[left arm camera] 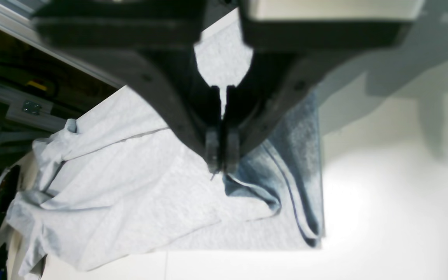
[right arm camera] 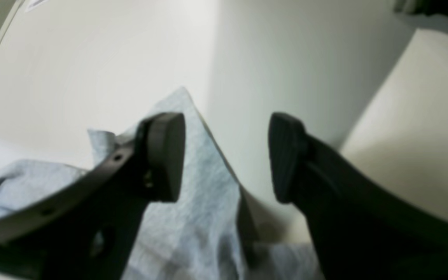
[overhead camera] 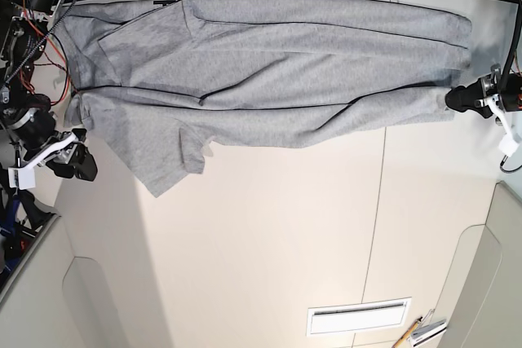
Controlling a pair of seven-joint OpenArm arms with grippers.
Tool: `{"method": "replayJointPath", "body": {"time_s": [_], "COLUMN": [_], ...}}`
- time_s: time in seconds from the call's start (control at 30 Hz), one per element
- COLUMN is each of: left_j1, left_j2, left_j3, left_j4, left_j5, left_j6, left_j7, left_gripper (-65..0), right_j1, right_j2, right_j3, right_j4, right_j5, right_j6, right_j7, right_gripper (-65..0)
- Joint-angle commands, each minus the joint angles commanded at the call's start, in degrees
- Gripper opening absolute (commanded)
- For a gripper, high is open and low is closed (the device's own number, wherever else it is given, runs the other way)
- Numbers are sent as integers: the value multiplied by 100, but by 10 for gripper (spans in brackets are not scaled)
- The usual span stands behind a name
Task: Fold the T-shirt properly
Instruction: 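Lift that edge with both grippers and fold it over onto the first fold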
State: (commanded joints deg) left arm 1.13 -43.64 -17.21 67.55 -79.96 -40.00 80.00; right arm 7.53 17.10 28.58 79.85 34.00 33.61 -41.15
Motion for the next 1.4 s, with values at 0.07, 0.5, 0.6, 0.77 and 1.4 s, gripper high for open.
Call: {"method": "replayJointPath", "body": {"time_s": [0.07, 0.5, 0.6, 0.77, 1.4], "left_j1": [0, -2, -2, -2, 2], "left_j2": [63, 142, 142, 142, -57], "left_j3": [0, 0, 0, 0, 0], "left_j4": [0, 0, 0, 0, 7], "left_j5": [0, -13, 7, 2, -2], "left_j6": [0, 0, 0, 0, 0], "left_j7": [0, 0, -4, -4, 0], "left_gripper": [-650, -650, -650, -650, -650], "right_j1": [227, 911, 909, 911, -551], "right_j2": [-9, -15, -37, -319, -376], "right_j3": [-166, -1810, -2199, -2288, -1145], "right_j4": [-442, -2009, -2009, -2006, 1167], "right_j5": [-136, -470, -485, -739, 160], "right_j6": [4, 9, 9, 24, 26], "right_j7": [157, 393, 380, 376, -962], "right_gripper": [-309, -248, -249, -291, -650]}}
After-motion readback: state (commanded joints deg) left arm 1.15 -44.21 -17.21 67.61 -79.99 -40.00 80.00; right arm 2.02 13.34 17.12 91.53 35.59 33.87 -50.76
